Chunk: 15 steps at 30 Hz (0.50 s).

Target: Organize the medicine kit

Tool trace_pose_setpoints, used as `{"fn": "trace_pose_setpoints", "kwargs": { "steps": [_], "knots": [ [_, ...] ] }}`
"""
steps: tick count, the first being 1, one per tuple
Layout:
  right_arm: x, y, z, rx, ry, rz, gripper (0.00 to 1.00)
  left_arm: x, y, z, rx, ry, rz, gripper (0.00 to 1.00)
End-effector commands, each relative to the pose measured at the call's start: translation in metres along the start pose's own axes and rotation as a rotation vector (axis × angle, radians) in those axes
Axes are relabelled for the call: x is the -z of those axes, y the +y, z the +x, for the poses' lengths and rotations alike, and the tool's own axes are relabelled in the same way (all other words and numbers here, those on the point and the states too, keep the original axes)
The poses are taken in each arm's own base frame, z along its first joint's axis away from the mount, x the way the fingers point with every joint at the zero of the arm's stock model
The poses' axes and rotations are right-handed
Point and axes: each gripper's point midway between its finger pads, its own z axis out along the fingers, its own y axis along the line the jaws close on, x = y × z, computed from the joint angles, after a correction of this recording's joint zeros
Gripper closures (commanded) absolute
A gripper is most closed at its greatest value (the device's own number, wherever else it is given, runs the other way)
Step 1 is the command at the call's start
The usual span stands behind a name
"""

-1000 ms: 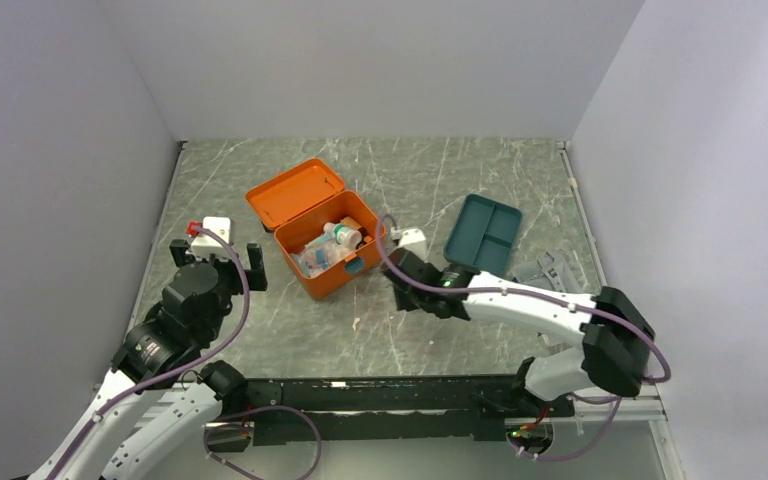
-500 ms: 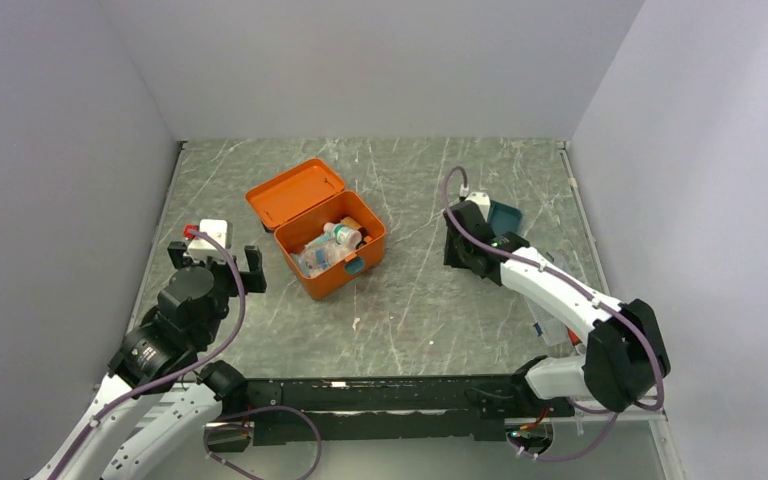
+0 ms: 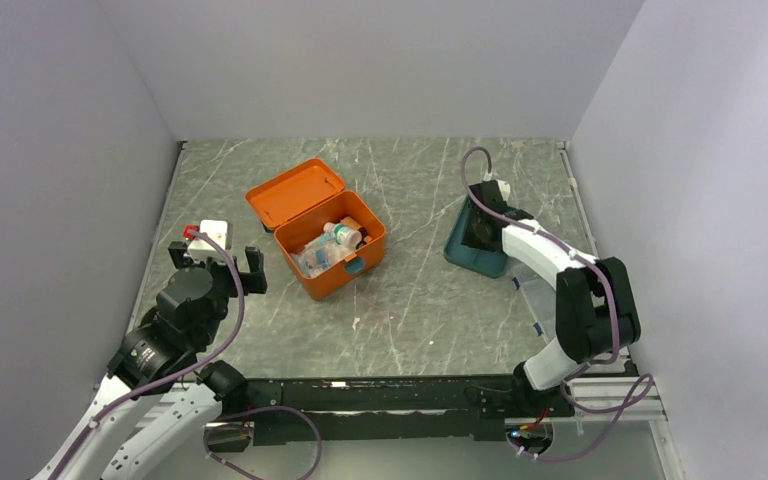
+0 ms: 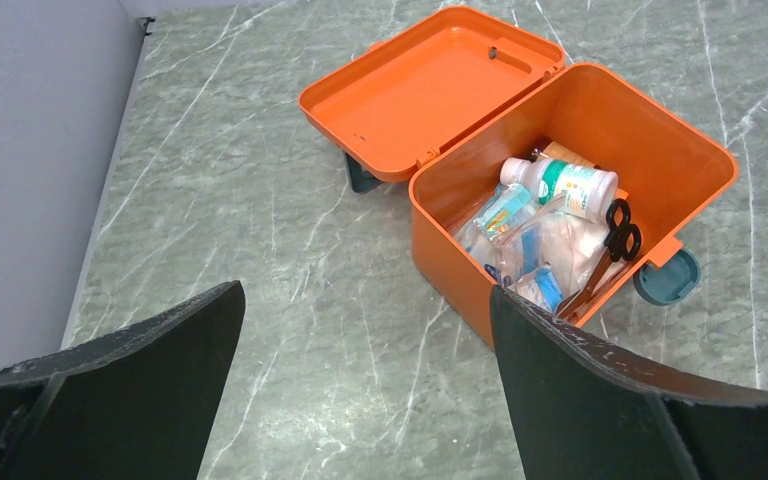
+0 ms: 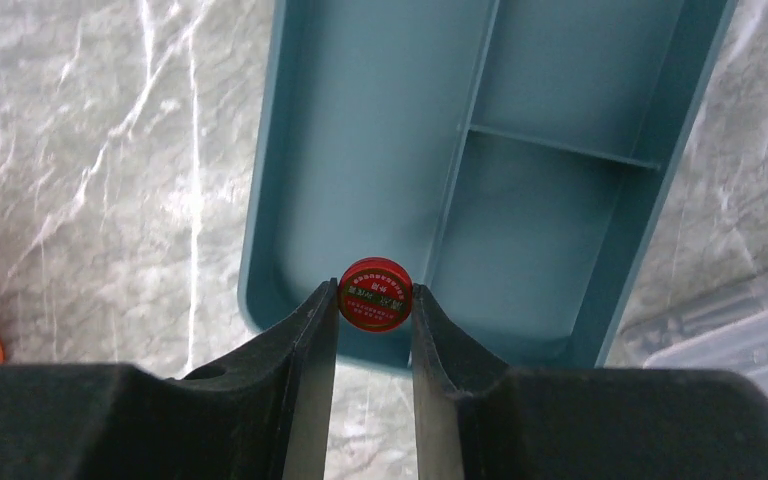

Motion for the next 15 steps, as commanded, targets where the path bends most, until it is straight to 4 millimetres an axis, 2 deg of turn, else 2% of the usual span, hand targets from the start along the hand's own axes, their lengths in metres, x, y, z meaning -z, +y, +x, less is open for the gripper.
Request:
{"fn": "trace_pose_setpoints", "kwargs": {
  "steps": [1, 8, 15],
  "knots": [
    [-0.011, 0.008, -0.034, -0.034, -0.055, -0.044, 0.86, 0.001, -0.003, -0.005, 0.024, -0.022, 0.019, 0.01],
    [-0.043, 0.01, -0.031, -0.051, -0.006, -0.044, 0.87, 0.0, -0.004, -0.004, 0.02, -0.018, 0.02, 0.01],
    [-0.058, 0.012, -0.031, -0.048, 0.015, -0.032, 0.84, -0.001, -0.005, -0.004, 0.016, -0.013, 0.022, 0.01]
  ]
}}
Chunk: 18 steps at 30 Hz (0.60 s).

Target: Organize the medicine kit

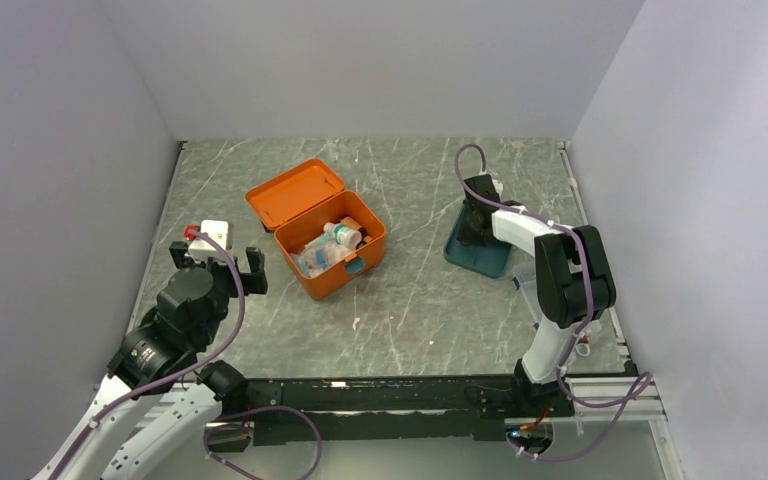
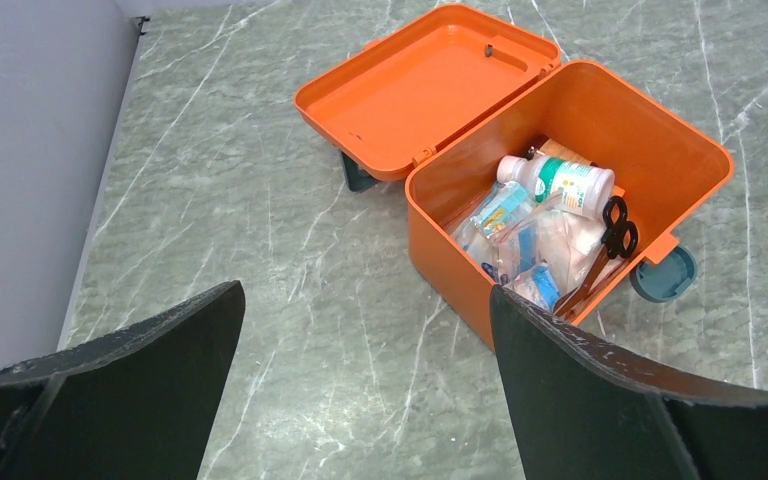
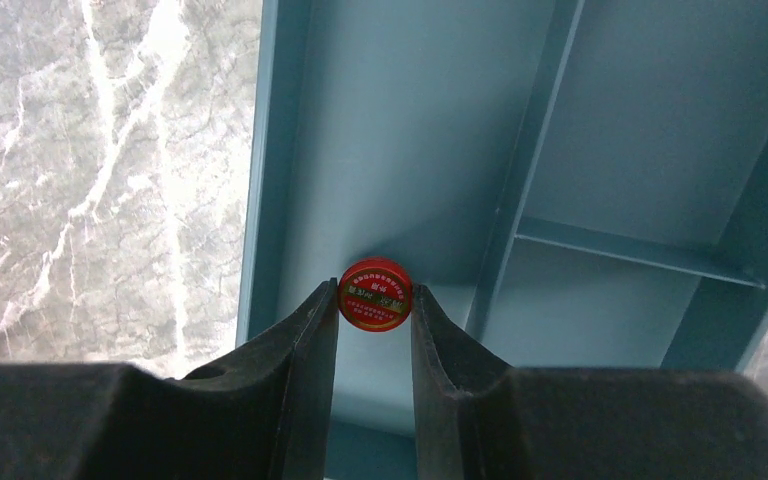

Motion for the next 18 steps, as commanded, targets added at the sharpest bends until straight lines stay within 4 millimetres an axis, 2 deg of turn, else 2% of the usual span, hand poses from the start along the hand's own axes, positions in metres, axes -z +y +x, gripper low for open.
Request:
{"fn": "trace_pose_setpoints", "kwargs": {
  "steps": [1, 13, 18],
  "knots": [
    [0.001, 0.012, -0.029, -0.002, -0.067, -0.033, 0.82, -0.001, -0.003, -0.004, 0.015, -0.014, 0.013, 0.01],
    [0.01, 0.009, -0.037, 0.013, -0.079, -0.013, 0.51, 0.0, -0.003, -0.005, 0.018, -0.018, 0.016, 0.01],
    [0.029, 0.011, -0.053, 0.01, -0.123, -0.025, 0.47, 0.0, -0.003, -0.005, 0.019, -0.02, 0.013, 0.01]
  ]
}}
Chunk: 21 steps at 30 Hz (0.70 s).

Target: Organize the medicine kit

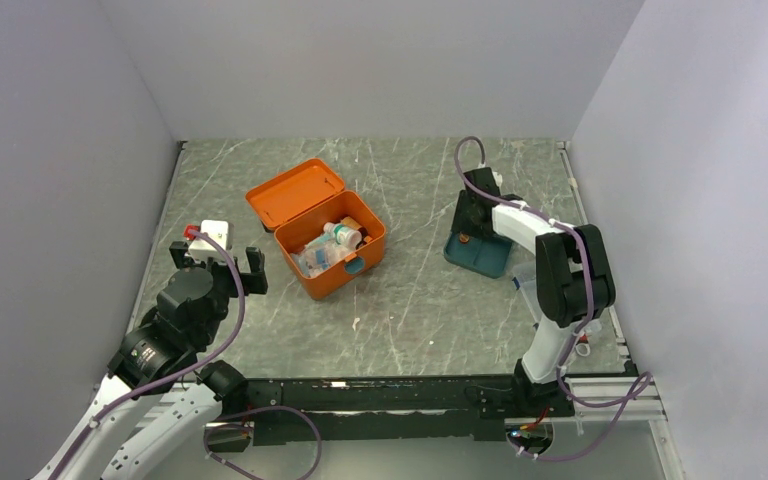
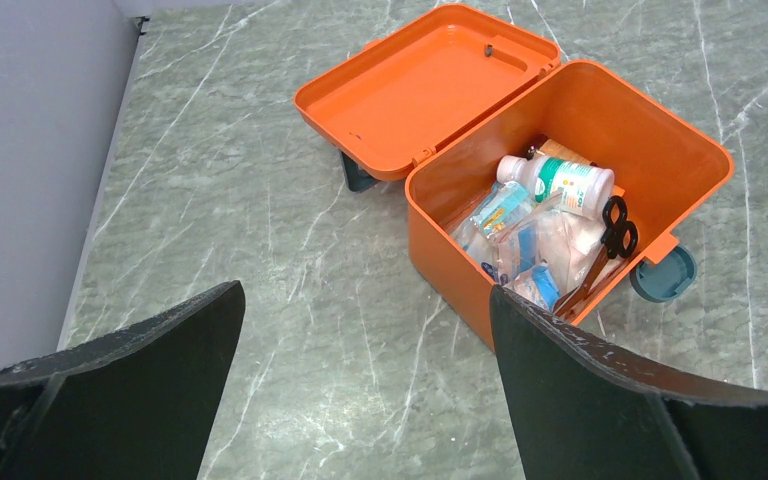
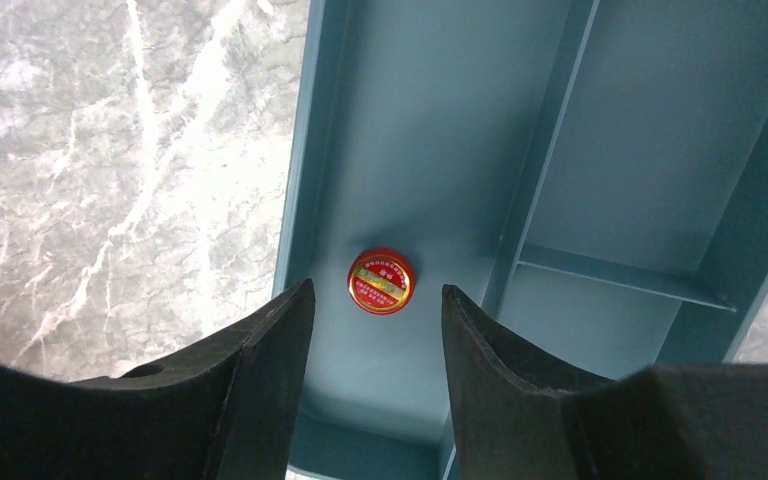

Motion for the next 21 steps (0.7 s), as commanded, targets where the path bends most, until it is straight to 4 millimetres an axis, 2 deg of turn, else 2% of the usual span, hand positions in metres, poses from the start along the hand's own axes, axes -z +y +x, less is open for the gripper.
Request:
{"fn": "trace_pose_setpoints", "kwargs": {
  "steps": [1, 5, 10, 21],
  "knots": [
    [0.033, 0.005, -0.041, -0.007, -0.115, -0.02, 0.47, 0.001, -0.002, -0.005, 0.02, -0.022, 0.012, 0.01],
    [0.052, 0.001, -0.054, 0.003, -0.158, -0.008, 0.46, 0.001, -0.002, -0.005, 0.019, -0.02, 0.012, 0.01],
    [0.063, -0.008, -0.055, -0.006, -0.182, 0.022, 0.47, 0.001, -0.002, -0.005, 0.02, -0.022, 0.011, 0.01],
    [0.031, -0.024, -0.022, -0.038, -0.078, 0.053, 0.51, 0.0, -0.004, -0.004, 0.017, -0.016, 0.018, 0.01]
  ]
}}
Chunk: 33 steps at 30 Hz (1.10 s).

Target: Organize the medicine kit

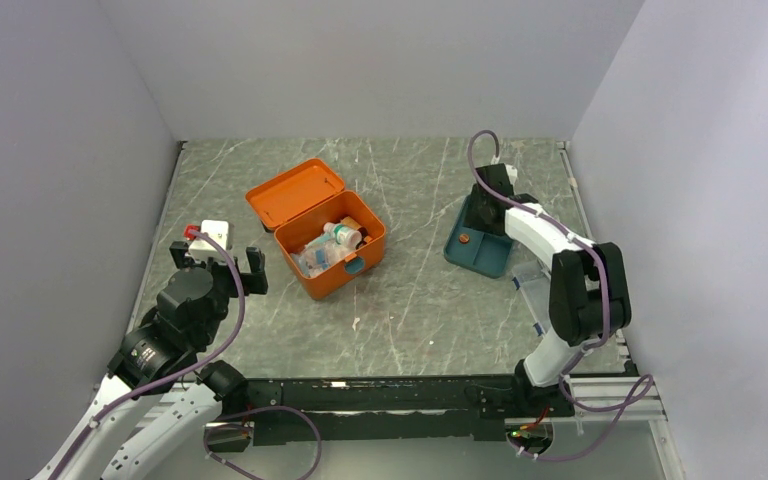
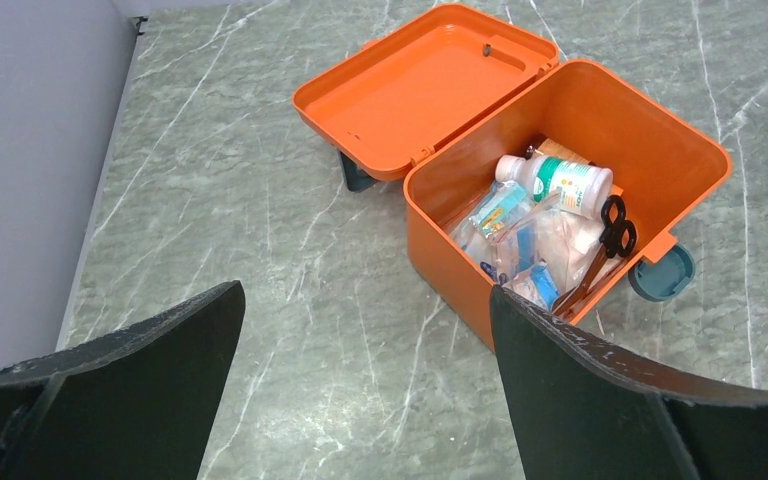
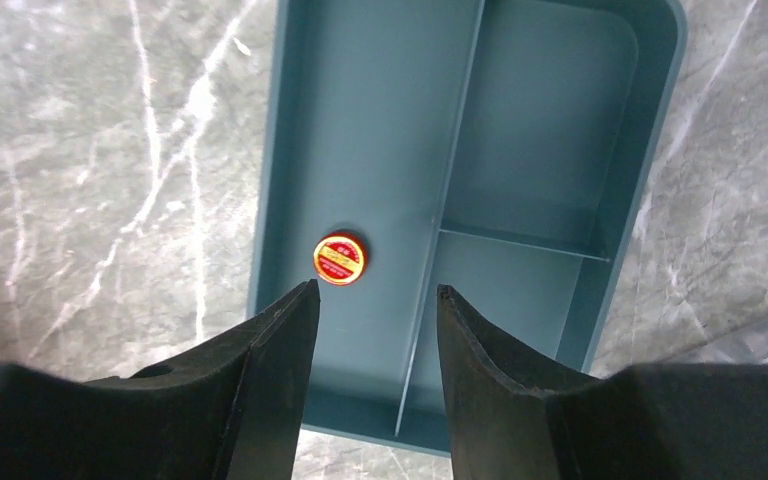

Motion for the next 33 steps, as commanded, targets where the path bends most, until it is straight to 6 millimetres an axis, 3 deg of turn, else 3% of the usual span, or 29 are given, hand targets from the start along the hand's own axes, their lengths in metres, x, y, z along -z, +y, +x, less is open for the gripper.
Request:
{"fn": "trace_pose_setpoints", "kwargs": {
  "steps": [1, 12, 19, 23, 31, 33],
  "knots": [
    [-0.013, -0.007, 0.009, -0.021, 0.032, 0.021, 0.51, 0.0, -0.003, -0.004, 0.017, -0.016, 0.015, 0.01],
    [-0.035, -0.018, 0.026, -0.037, 0.094, 0.047, 0.53, -0.002, -0.005, -0.003, 0.012, -0.01, 0.021, 0.01],
    [-0.043, -0.018, 0.029, -0.049, 0.11, 0.038, 0.62, -0.003, -0.007, -0.001, 0.008, -0.001, 0.022, 0.01],
    [-0.046, -0.019, 0.03, -0.047, 0.117, 0.039, 0.69, -0.004, -0.007, -0.001, 0.005, 0.001, 0.022, 0.01],
    [-0.048, -0.018, 0.033, -0.044, 0.124, 0.025, 0.98, -0.007, -0.01, 0.002, -0.005, 0.019, 0.027, 0.01],
    [-0.047, -0.018, 0.034, -0.04, 0.123, 0.02, 1.0, -0.009, -0.011, 0.004, -0.01, 0.028, 0.025, 0.01]
  ]
}}
